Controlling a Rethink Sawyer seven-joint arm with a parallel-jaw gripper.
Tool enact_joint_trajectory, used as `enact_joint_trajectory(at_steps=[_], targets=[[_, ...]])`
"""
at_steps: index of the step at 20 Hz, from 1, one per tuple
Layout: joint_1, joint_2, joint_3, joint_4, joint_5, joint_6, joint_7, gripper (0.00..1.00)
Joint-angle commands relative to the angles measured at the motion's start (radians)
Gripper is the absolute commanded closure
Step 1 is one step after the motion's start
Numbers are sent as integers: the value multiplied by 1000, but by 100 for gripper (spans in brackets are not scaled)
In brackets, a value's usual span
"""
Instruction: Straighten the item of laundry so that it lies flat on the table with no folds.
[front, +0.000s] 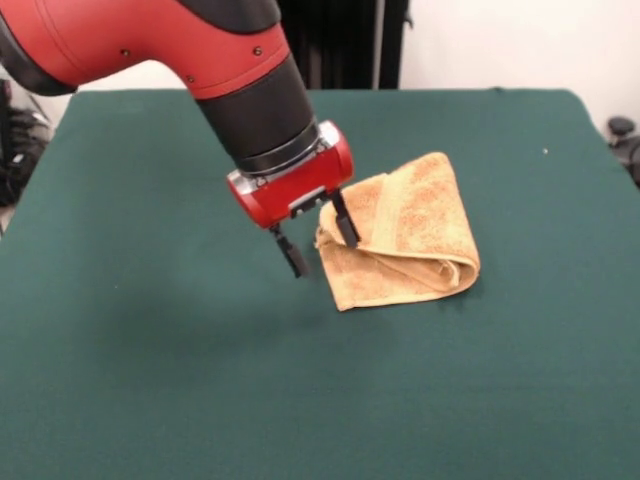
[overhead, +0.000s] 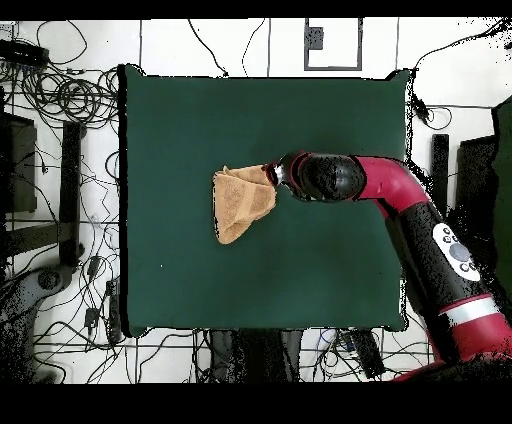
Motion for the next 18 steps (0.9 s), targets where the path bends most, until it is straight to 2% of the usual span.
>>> enact_joint_trajectory(at_steps=[1,9,18], targets=[[69,55,10,-9,-26,204,-347,0],[122,53,-30,-72,-57,346,-374,0],[133,57,-37,-87,-115,368,-359,0]])
